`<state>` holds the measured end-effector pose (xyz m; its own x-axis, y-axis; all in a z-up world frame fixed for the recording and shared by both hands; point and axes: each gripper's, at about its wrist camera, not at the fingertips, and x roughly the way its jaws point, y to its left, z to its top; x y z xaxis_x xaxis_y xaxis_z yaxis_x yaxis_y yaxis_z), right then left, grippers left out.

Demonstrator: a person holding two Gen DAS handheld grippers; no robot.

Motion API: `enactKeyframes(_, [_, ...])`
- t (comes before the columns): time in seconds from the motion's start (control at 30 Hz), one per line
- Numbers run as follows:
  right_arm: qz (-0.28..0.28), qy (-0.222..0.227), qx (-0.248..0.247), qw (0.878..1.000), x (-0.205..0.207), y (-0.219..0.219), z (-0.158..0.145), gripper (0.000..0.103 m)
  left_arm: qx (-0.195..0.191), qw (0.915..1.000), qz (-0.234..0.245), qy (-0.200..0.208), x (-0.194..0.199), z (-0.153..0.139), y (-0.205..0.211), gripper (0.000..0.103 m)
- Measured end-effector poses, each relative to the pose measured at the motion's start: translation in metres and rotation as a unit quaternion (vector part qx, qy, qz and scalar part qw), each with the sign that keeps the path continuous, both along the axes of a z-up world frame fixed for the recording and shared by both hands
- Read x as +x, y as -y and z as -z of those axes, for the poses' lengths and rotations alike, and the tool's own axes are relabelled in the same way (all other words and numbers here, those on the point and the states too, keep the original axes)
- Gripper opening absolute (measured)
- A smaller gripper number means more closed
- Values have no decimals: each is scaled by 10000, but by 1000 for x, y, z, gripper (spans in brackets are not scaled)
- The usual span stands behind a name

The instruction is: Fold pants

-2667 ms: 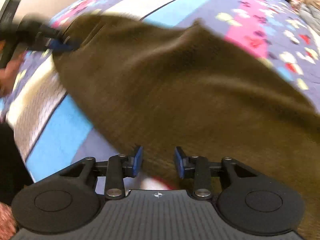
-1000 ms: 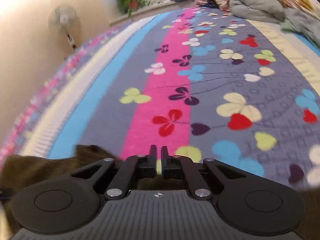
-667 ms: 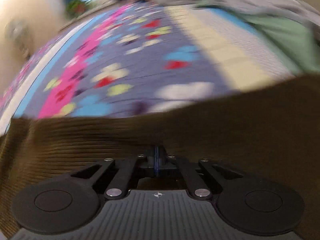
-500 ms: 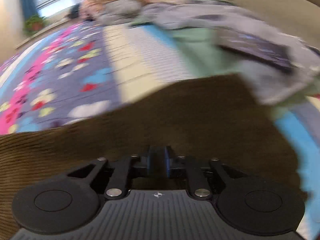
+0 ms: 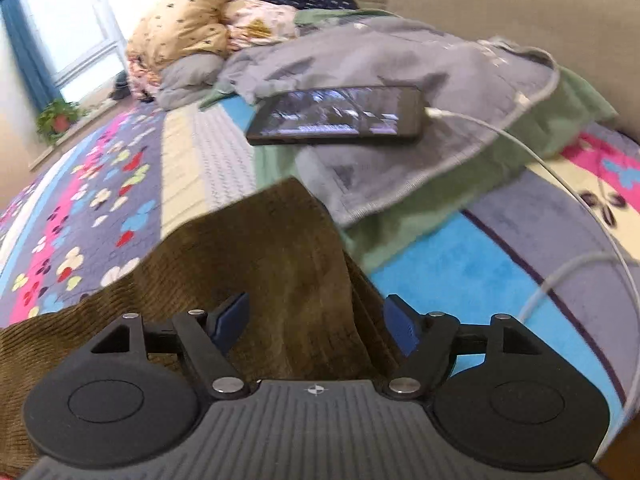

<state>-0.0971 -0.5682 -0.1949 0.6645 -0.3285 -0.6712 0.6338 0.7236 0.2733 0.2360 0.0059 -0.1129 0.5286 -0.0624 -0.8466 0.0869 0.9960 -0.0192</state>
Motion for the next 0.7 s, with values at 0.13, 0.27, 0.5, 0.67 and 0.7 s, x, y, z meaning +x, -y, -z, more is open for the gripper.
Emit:
enactKeyframes(0.13, [-239, 335, -284, 9987, 38, 5, -12, 76, 57, 9997, 214, -50, -15, 2, 26, 96])
enactKeyframes(0.27, [62, 184, -235, 9995, 84, 9, -8, 73, 203, 9988, 450, -47, -27, 3, 46, 96])
enactKeyframes(0.5, [590, -497, -838, 9935, 118, -2, 35, 60, 392, 9969, 669, -125, -34, 7, 59, 97])
enactKeyframes(0.67, [182, -273, -1508, 9880, 104, -14, 34, 0, 384, 9960, 774, -230, -38, 14, 68, 97])
enactKeyframes(0.7, [130, -157, -1680, 9856, 97, -19, 30, 0, 397, 9957, 801, -232, -38, 15, 71, 97])
